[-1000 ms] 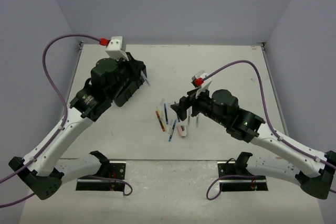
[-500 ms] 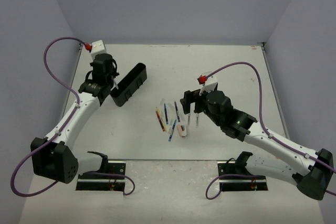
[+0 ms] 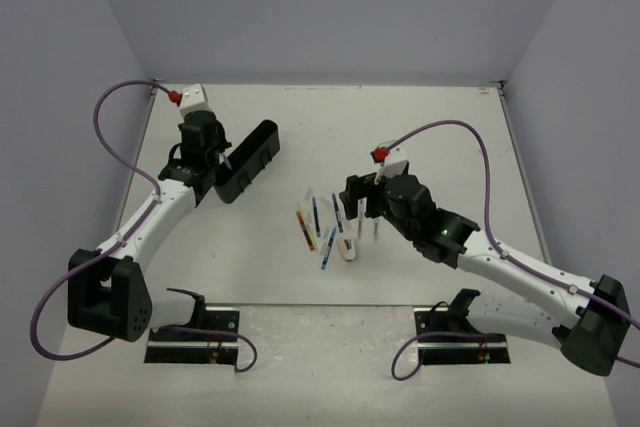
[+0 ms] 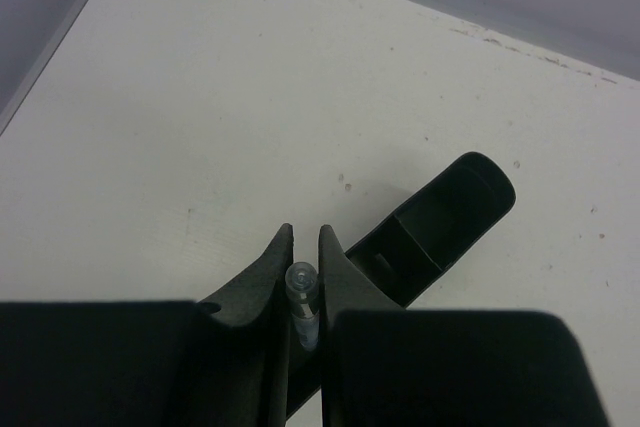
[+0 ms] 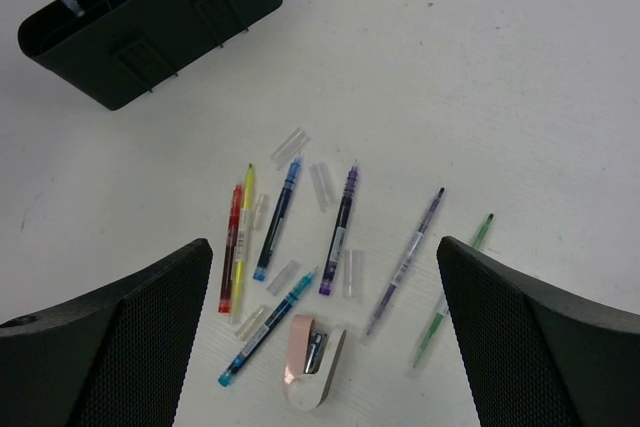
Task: Sort the stationery into containers
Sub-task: Place the pen in the storage box.
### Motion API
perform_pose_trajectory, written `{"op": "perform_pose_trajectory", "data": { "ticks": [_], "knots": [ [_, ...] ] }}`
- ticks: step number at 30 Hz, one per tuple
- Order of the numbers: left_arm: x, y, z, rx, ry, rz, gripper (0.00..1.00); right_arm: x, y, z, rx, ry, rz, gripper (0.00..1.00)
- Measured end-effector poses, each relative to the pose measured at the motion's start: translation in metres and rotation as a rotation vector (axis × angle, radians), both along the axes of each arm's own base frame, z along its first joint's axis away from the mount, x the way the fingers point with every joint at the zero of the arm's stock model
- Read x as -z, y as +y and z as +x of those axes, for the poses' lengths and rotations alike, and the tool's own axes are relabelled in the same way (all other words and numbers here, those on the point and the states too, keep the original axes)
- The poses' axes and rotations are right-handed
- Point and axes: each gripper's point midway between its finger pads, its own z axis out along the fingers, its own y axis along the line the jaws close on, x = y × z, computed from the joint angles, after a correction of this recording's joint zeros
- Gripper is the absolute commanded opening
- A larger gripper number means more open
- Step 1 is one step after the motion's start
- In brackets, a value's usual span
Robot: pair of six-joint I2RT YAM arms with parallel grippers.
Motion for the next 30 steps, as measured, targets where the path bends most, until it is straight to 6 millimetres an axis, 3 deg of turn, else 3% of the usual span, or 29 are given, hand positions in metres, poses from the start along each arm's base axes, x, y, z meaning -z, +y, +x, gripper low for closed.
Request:
{"op": "perform_pose_trajectory", "data": {
  "ticks": [2, 8, 15, 21, 25, 30],
  "knots": [
    [0.000, -0.001, 0.002, 0.003, -0.003, -0.003, 0.00, -0.001, -0.001, -0.001, 0.001, -0.003, 0.006, 0.96],
    [0.004, 0.000, 0.002, 0.002, 0.007, 0.004, 0.14, -0.006, -0.002, -0.001, 0.002, -0.017, 0.022, 0.96],
    [0.012, 0.002, -0.001, 0.001, 0.042, 0.021, 0.60, -0.006, -0.002, -0.001, 0.006, -0.018, 0.021, 0.96],
    [0.019, 0.000, -0.003, 0.013, 0.068, 0.023, 0.72, -0.001, -0.004, 0.002, 0.027, -0.015, 0.003, 0.96],
    [0.021, -0.003, -0.005, 0.025, 0.081, 0.010, 0.99, 0.003, -0.007, 0.006, 0.042, -0.009, -0.009, 0.96],
    [0.009, -0.003, -0.017, 0.037, 0.089, -0.004, 1.00, 0.017, -0.013, 0.014, 0.078, 0.023, -0.044, 0.96]
  ]
}}
